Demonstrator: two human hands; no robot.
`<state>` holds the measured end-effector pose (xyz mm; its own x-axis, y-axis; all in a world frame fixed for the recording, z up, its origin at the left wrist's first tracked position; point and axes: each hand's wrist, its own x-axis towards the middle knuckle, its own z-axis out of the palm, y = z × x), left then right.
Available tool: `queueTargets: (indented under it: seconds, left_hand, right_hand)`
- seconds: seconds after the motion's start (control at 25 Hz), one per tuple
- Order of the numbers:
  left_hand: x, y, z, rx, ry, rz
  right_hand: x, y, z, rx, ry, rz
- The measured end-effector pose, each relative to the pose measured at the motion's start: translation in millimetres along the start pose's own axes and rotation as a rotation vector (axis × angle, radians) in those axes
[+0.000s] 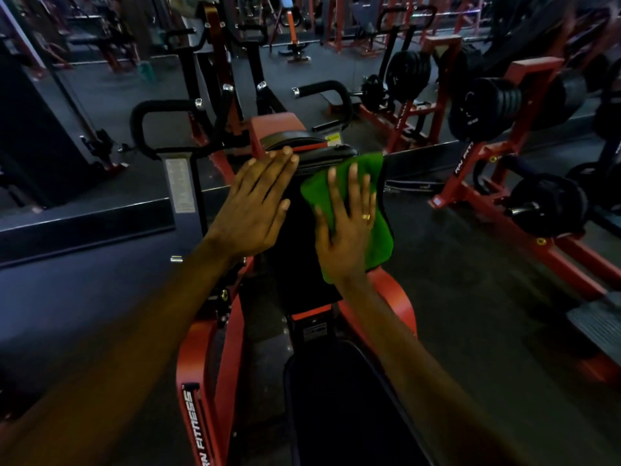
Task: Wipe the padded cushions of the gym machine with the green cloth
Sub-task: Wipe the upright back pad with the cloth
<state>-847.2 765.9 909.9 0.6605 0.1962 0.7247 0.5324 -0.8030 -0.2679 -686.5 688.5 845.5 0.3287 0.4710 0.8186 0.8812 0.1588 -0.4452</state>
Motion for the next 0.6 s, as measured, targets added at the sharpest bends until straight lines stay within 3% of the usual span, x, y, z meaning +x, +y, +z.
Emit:
queueTargets:
  seconds: [0.12, 0.24, 0.36, 0.6]
  left_hand:
    - [-3.1, -1.1, -2.6, -0.068, 0.002, -0.015]
    - [-17.4, -3.5, -6.4, -0.117, -0.014, -0.108]
    - [-35.8, 5.8, 0.6, -0.102, -0.048, -0.216]
    - [-51.4, 18.6, 15.4, -0.014, 0.013, -0.257]
  right_hand:
    - [26.2, -6.4, -6.3, 0.003, 0.020, -0.031]
    - [-28.3, 22.5, -1.7, -0.091, -0.121, -0.177]
    - [-59.4, 44.1, 0.9, -0.133, -0.175, -0.194]
    - [37.5, -0.3, -10.2, -0.149, -0.059, -0.272]
